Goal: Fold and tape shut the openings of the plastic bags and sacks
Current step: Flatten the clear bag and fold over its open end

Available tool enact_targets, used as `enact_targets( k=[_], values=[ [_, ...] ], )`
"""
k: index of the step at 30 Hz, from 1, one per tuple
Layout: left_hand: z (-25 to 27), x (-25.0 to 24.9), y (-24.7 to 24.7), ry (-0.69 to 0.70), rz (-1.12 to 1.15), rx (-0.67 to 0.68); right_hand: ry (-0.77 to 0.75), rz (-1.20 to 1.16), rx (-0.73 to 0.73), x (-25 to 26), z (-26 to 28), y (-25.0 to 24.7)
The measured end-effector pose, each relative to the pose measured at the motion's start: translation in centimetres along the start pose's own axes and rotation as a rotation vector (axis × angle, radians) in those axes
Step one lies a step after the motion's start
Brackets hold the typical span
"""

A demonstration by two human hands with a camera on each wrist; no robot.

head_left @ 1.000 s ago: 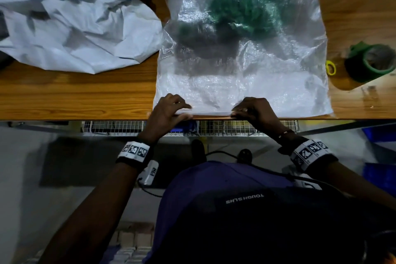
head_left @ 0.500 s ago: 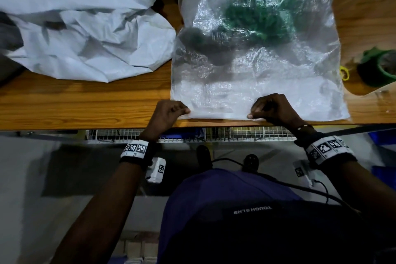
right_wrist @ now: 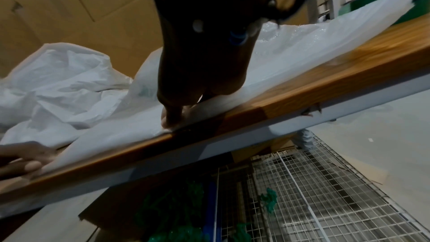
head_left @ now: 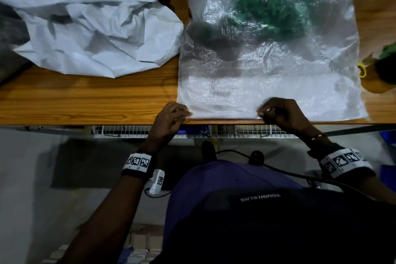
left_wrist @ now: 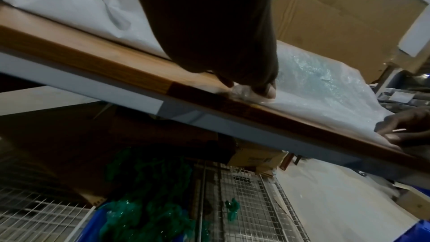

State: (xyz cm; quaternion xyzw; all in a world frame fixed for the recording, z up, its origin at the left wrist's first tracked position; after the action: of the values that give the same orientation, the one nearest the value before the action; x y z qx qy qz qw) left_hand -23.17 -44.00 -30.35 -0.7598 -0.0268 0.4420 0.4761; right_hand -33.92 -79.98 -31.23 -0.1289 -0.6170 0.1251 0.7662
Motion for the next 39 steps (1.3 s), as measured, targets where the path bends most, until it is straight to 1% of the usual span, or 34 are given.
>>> enact_targets(
  k=[2,4,6,8,12,14,17,20,23,24,25,27,29,33,36,39],
  values=[
    [0.5,0.3,0.0,0.018,0.003,-0.003,-0.084,0.149,0.019,0.4,0.6,0.2],
    [0.7,0.5,0.0,0.025,0.009,-0.003,-0.149,0.354,-0.009,0.8,1.1,0.5],
    [0.6,0.8,-0.2,-0.007,0.021,-0.027,-0.226,0.517,-0.044,1.4,1.5,0.8],
    [0.4,0.9,-0.3,-0.034,0.024,-0.054,-0.308,0.591,-0.053,1.8,1.8,0.7],
    [-0.5,0.8,-0.8,-0.040,0.004,-0.093,-0.418,0.686,0.007,1.8,2.2,0.4],
    [-1.1,0.4,-1.5,-0.094,0.063,-0.139,-0.391,0.646,0.019,1.4,2.1,0.4],
    [-1.9,0.3,-1.8,-0.208,0.140,-0.171,-0.263,0.487,0.027,0.5,1.5,-0.5],
    [-2.5,0.2,-1.4,-0.246,0.069,-0.165,-0.191,0.405,0.033,0.8,0.9,-1.5],
    [-3.1,-1.4,-0.8,-0.217,-0.193,-0.144,-0.237,0.411,0.072,2.0,0.9,-1.5],
    [-3.3,-2.2,-0.3,-0.200,-0.243,-0.122,-0.260,0.430,0.084,2.1,1.1,-1.4],
    [-3.7,-3.2,0.3,-0.167,-0.245,-0.097,-0.273,0.435,0.091,2.0,1.1,-1.3],
    [-4.3,-5.3,2.3,-0.079,-0.170,-0.014,-0.286,0.433,0.098,1.5,1.0,-1.2],
    [-4.7,-7.0,4.5,-0.057,-0.130,0.065,-0.283,0.440,0.105,0.9,0.8,-0.8],
    [-5.6,-10.0,7.9,-0.007,-0.168,0.138,-0.266,0.436,0.090,0.4,0.4,-0.7],
    [-6.7,-10.0,8.9,0.027,-0.179,0.144,-0.279,0.439,0.115,0.6,0.8,-0.9],
    [-7.6,-9.3,9.0,-0.029,-0.060,0.105,-0.336,0.465,0.153,0.8,1.4,-0.9]
  ],
)
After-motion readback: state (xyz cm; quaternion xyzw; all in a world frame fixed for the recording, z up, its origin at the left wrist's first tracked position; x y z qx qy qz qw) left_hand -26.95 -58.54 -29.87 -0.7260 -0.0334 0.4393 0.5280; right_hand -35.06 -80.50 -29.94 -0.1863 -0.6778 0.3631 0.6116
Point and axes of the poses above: each hand's wrist, its own z-axis away from the middle knuckle, its own y-axis out of the palm, x = y × z, the point moved 7 cm from there along -z, towards the middle knuckle, and after that the axes turned 5 degrees about y, right-handed, at the moved point
